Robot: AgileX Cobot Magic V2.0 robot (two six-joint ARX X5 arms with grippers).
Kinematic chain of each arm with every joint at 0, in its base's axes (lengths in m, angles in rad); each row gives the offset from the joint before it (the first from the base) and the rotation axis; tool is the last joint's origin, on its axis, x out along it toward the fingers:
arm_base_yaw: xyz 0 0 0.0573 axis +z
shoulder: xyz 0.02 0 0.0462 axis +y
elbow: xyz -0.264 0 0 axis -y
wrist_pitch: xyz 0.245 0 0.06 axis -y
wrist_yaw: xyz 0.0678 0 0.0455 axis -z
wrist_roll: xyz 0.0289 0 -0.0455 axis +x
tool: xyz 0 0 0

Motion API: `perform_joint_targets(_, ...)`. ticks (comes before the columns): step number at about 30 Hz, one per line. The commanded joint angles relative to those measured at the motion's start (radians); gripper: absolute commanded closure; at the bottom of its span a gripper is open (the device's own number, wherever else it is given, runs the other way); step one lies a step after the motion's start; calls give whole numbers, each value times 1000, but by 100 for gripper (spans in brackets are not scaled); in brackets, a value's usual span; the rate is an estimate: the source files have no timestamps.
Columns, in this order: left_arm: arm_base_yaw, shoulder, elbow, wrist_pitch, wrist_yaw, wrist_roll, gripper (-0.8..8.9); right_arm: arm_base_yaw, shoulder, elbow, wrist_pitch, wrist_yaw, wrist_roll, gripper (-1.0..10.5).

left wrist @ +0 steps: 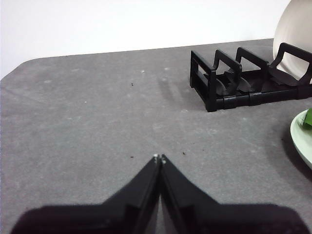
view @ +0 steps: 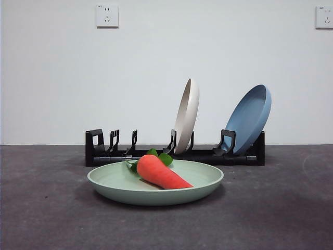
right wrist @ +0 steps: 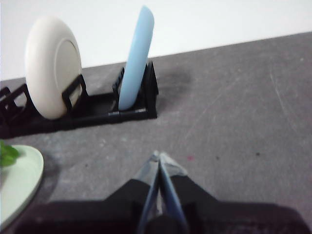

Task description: Take the green plate from the plate rack,put the plate on the table,take the carrot from the table,put the carrot in the plate

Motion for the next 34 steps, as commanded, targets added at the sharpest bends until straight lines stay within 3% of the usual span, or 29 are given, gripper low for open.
perform_joint_targets(1, 3, -3, -14, 10, 1, -7, 816, 0, -5, -14, -17, 3, 9, 945)
perform_joint_targets(34, 3, -3, -14, 10, 1, -7, 816, 1, -5, -13, -30, 3, 9, 945)
